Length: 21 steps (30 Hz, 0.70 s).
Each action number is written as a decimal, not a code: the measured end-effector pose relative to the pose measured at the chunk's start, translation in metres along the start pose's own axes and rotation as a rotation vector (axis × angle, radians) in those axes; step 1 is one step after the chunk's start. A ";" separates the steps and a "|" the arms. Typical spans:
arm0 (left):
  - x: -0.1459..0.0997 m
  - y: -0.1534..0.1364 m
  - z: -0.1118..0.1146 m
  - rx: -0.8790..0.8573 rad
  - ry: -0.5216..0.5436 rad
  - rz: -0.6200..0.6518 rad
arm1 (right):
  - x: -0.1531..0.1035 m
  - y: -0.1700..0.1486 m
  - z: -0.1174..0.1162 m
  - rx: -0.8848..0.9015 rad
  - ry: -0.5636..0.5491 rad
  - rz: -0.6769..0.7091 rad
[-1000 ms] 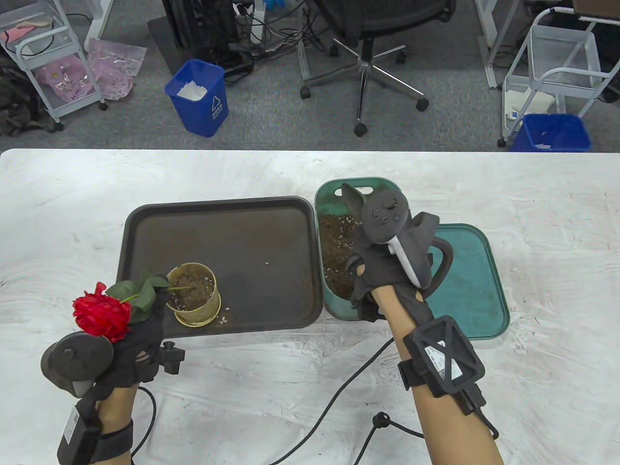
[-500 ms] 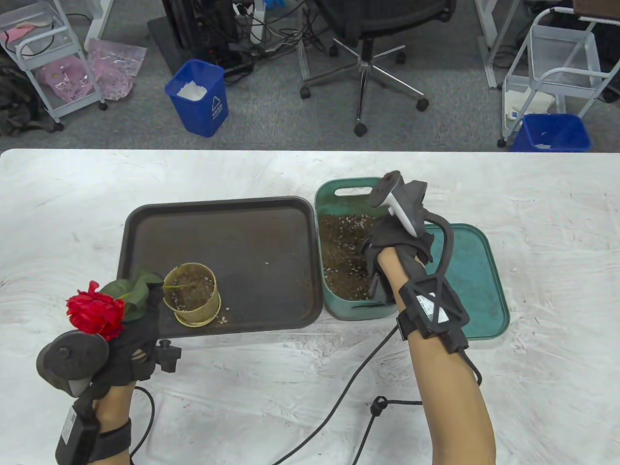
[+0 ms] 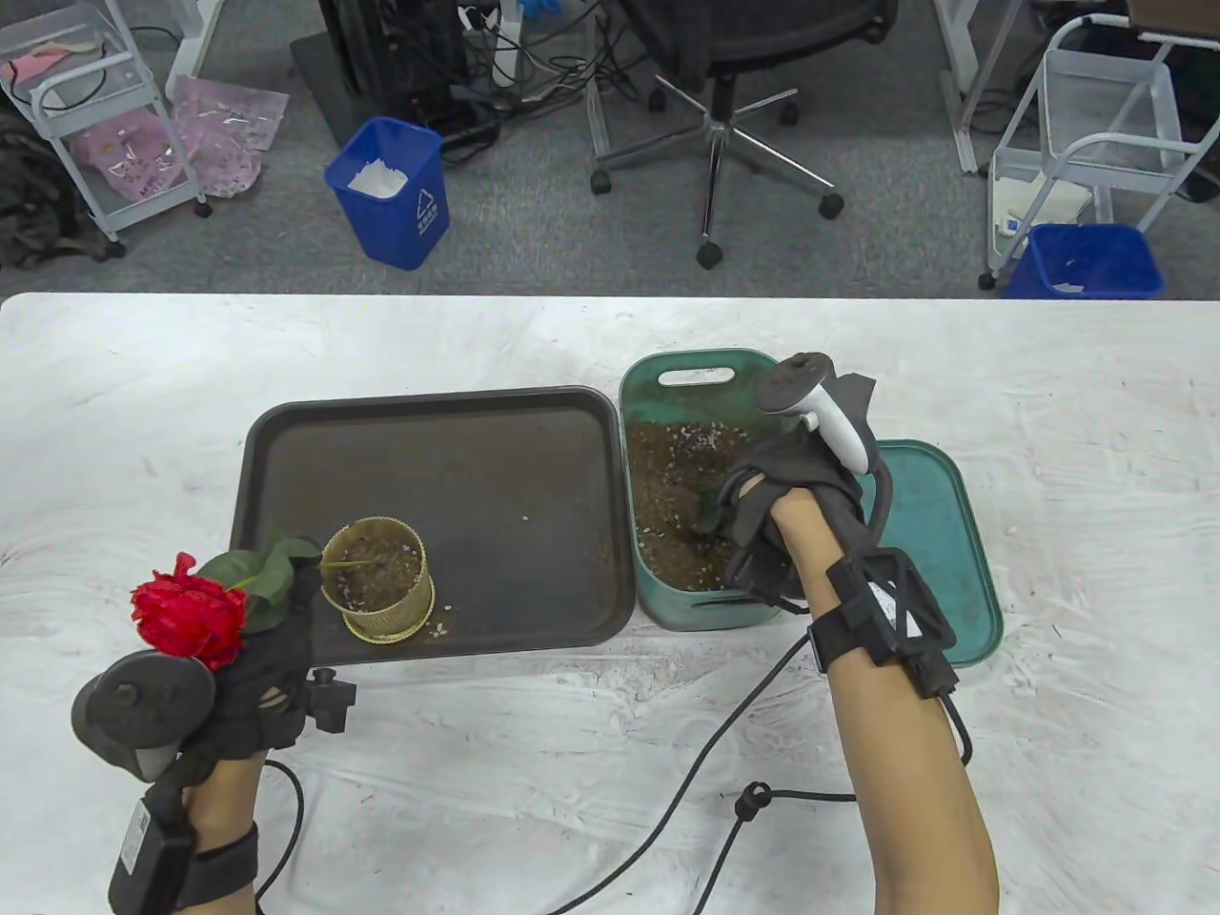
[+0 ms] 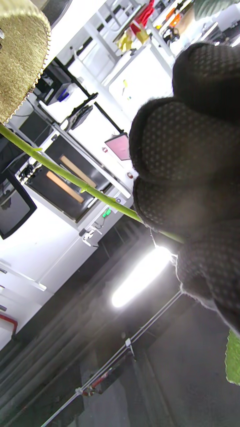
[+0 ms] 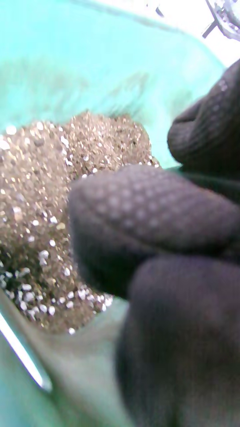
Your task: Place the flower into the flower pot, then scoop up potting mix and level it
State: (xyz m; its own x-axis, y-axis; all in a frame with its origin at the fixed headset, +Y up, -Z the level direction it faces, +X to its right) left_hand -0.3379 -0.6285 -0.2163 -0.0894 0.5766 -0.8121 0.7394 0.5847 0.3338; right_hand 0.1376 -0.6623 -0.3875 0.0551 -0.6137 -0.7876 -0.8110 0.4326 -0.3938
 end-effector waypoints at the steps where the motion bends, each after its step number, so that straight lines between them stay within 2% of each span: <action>1: 0.000 0.000 0.000 -0.001 0.000 0.000 | 0.000 0.000 -0.001 0.018 0.008 0.007; 5: 0.000 0.000 0.000 0.000 -0.001 0.002 | 0.002 0.001 -0.007 0.138 0.047 0.038; 12: 0.000 0.001 0.001 0.004 -0.004 0.007 | 0.005 0.004 -0.014 0.235 0.044 0.064; 21: -0.001 0.003 0.003 0.000 -0.012 0.017 | -0.003 -0.016 -0.019 0.447 0.031 0.055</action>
State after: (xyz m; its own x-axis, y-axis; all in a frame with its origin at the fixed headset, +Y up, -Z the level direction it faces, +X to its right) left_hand -0.3339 -0.6292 -0.2163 -0.0689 0.5792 -0.8122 0.7409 0.5749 0.3472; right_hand 0.1395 -0.6799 -0.3699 -0.0039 -0.5980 -0.8015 -0.4804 0.7041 -0.5230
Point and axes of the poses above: the tracker on the back of each hand, its own y axis roughly to the thumb side, its own x axis roughly from the wrist to the fingertips, z = x × y, the point moved 3 cm from there along x, roughly from the wrist to the fingertips, and after that the axes turned 4 degrees about z, right-handed, at the moved point
